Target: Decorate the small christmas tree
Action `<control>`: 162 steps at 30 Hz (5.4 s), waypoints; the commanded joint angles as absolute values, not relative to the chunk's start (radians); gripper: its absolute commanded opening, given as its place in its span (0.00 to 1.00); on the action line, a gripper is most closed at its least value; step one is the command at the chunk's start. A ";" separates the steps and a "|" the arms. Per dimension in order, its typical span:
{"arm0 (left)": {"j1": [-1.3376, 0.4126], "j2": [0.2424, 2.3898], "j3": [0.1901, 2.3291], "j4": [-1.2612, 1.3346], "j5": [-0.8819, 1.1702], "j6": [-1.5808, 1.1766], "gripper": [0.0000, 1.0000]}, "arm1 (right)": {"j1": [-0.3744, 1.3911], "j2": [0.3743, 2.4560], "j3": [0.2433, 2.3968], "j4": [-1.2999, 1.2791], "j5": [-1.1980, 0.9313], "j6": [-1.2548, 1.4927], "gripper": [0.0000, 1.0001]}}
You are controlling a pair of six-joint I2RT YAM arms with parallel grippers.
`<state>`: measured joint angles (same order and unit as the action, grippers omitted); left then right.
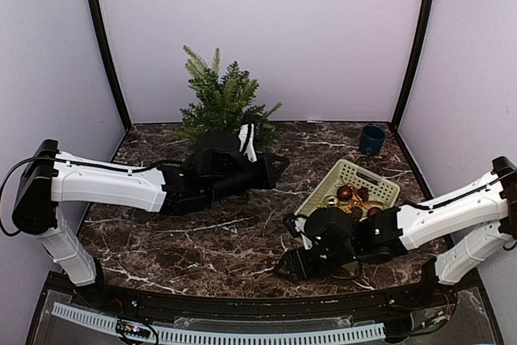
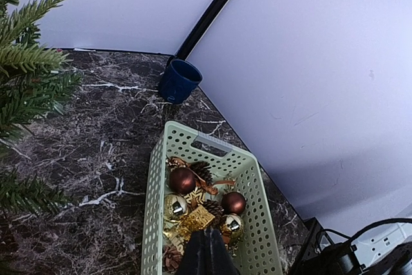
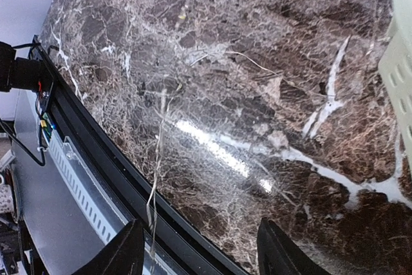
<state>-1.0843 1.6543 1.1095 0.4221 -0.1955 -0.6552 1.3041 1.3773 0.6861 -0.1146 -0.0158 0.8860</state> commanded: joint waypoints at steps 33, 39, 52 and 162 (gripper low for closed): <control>-1.030 1.401 1.068 0.254 0.043 -0.536 0.53 | 0.974 1.102 0.997 -0.564 0.239 0.722 0.00; -1.011 1.309 1.071 0.144 0.097 -0.533 0.60 | 0.846 1.159 1.073 -0.590 0.243 0.635 0.00; -0.852 1.020 1.128 -0.237 0.074 -0.506 0.60 | 0.574 1.307 1.159 -0.509 0.143 0.486 0.00; -0.860 1.142 0.875 -0.056 -0.175 -0.723 0.00 | 0.875 0.995 0.665 -0.379 0.060 0.635 0.00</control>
